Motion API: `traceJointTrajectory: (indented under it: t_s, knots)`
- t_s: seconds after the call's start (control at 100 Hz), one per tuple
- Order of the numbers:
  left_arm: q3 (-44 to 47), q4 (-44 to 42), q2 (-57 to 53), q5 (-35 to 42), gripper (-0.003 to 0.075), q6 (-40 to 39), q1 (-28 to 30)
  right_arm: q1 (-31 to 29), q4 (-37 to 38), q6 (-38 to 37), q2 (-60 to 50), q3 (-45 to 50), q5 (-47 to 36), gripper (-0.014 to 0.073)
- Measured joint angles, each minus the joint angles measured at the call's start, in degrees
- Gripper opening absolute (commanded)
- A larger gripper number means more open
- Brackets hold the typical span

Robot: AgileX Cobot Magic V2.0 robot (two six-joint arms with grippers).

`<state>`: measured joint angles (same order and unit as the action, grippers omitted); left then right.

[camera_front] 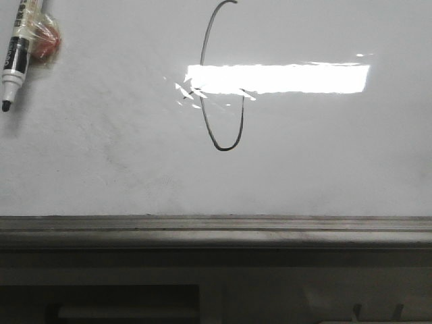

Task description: Write number 6 on whiteboard

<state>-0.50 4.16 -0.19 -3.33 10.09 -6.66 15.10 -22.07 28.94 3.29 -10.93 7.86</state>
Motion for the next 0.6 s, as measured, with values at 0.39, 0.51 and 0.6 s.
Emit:
traceJointTrajectory:
  t_s: [0.39, 0.51, 0.6]
  knots:
    - [0.0, 0.0, 0.0, 0.0, -0.002, 0.0, 0.0, -9.9, 17.3, -11.3, -3.6, 11.5, -5.6, -0.0067]
    - [0.0, 0.0, 0.0, 0.0, -0.002, 0.0, 0.0, -10.2, 19.1, -12.4, -3.9, 11.5, -4.0, -0.0067]
    - [0.0, 0.0, 0.0, 0.0, -0.002, 0.0, 0.0, -10.2, 20.6, -12.6, -3.9, 11.5, -3.6, -0.0067]
